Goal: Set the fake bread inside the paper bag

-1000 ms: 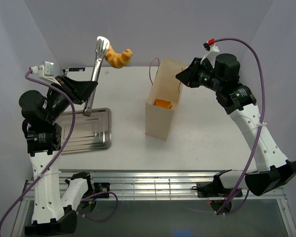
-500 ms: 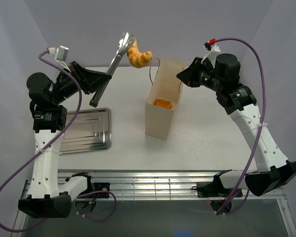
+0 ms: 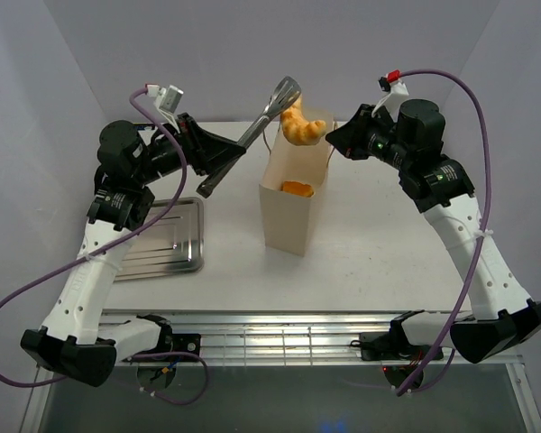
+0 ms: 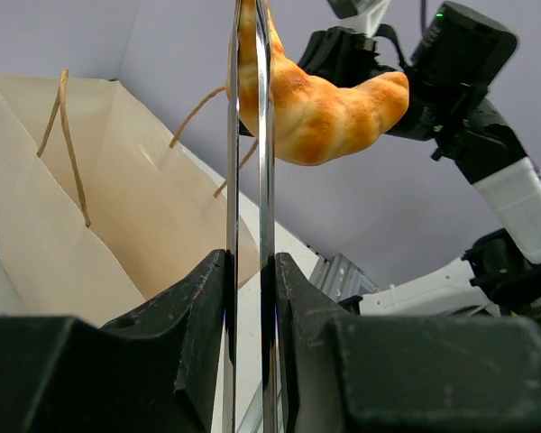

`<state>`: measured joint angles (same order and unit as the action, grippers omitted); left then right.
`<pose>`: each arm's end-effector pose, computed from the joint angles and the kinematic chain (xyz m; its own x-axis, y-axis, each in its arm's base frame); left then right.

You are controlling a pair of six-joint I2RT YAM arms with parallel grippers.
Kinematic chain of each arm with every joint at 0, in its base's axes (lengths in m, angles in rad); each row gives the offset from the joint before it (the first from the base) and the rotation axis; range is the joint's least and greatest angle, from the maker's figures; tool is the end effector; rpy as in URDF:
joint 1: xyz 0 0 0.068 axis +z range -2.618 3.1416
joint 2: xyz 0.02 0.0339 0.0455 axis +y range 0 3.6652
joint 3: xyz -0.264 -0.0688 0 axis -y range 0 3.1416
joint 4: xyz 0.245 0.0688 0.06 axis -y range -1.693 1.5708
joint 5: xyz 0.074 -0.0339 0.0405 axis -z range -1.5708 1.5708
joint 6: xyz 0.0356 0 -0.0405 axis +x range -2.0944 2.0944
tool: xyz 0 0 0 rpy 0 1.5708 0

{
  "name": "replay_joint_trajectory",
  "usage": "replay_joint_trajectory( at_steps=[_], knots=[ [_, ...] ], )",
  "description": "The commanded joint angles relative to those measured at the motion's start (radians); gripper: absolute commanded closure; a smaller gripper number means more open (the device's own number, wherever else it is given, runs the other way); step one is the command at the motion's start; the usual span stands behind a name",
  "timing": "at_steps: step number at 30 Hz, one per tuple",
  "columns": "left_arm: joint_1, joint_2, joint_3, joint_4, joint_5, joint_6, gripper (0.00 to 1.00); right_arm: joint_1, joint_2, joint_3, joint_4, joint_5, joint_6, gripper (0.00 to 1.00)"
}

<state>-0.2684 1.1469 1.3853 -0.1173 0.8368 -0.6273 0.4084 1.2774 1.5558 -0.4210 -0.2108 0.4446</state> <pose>0.2171 -0.0871 0.4821 -0.4271 -0.2903 -0.8563 0.7876 0.3458 -0.5100 0.2452 0.1142 0.4758 -0.3665 0.2997 -0.8808 -0.4661 0.7602 0.4526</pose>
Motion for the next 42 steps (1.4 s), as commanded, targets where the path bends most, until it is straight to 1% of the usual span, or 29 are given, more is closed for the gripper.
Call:
replay_joint_trajectory(
  at_steps=[1,2,4,5,7,9,15,16,18,23,24,25,26,27,28,29,31,33,37,42],
  knots=[
    [-0.082,-0.001,-0.005,-0.071,-0.161,0.11,1.0,0.006,-0.044,0.026,0.025,0.011,-0.001,0.89],
    [-0.104,0.002,-0.002,-0.088,-0.241,0.126,1.0,0.006,-0.047,0.024,0.027,0.011,-0.001,0.89],
    [-0.174,0.014,0.007,-0.134,-0.333,0.158,1.0,0.006,-0.049,0.021,0.028,0.011,0.0,0.89],
    [-0.199,0.016,0.006,-0.148,-0.461,0.176,1.0,0.007,-0.052,0.017,0.028,0.013,0.0,0.88],
    [-0.251,0.013,-0.008,-0.173,-0.578,0.186,1.0,0.006,-0.055,0.015,0.028,0.014,0.0,0.89],
    [-0.268,0.013,-0.019,-0.189,-0.683,0.193,1.0,0.006,-0.059,0.01,0.028,0.021,-0.003,0.89],
    [-0.337,0.016,-0.04,-0.212,-0.82,0.228,1.0,0.006,-0.069,0.006,0.01,0.045,-0.018,0.88],
    [-0.363,0.014,-0.037,-0.216,-0.885,0.233,1.0,0.006,-0.069,0.003,0.01,0.045,-0.02,0.88],
    [-0.396,0.023,-0.029,-0.234,-0.939,0.245,1.0,0.006,-0.067,0.001,0.011,0.044,-0.02,0.88],
    [-0.558,0.054,-0.011,-0.249,-1.152,0.27,1.0,0.006,-0.066,-0.008,0.018,0.042,-0.02,0.89],
    [-0.619,0.071,-0.002,-0.248,-1.188,0.279,1.0,0.006,-0.066,-0.01,0.018,0.042,-0.02,0.88],
    [-0.649,0.08,0.003,-0.248,-1.226,0.302,1.0,0.006,-0.066,-0.01,0.019,0.042,-0.02,0.88],
    [-0.676,0.091,0.007,-0.249,-1.313,0.313,1.0,0.006,-0.067,-0.011,0.018,0.042,-0.02,0.88],
    [-0.728,0.112,0.018,-0.254,-1.355,0.327,1.0,0.004,-0.067,-0.014,0.018,0.042,-0.02,0.88],
    [-0.75,0.122,0.023,-0.257,-1.39,0.352,1.0,0.006,-0.069,-0.014,0.018,0.045,-0.02,0.88],
    [-0.768,0.132,0.026,-0.259,-1.459,0.362,1.0,0.004,-0.07,-0.016,0.016,0.047,-0.023,0.88],
    [-0.82,0.148,0.031,-0.259,-1.527,0.374,1.0,0.004,-0.073,-0.017,0.013,0.05,-0.026,0.88],
    [-0.847,0.151,0.029,-0.26,-1.612,0.376,1.0,0.004,-0.073,-0.017,0.011,0.051,-0.027,0.88],
    [-0.859,0.137,0.029,-0.257,-1.659,0.373,1.0,0.004,-0.075,-0.02,0.01,0.05,-0.029,0.88],
    [-0.864,0.137,0.05,-0.252,-1.653,0.402,1.0,0.006,-0.075,-0.022,0.014,0.042,-0.024,0.88]
  ],
)
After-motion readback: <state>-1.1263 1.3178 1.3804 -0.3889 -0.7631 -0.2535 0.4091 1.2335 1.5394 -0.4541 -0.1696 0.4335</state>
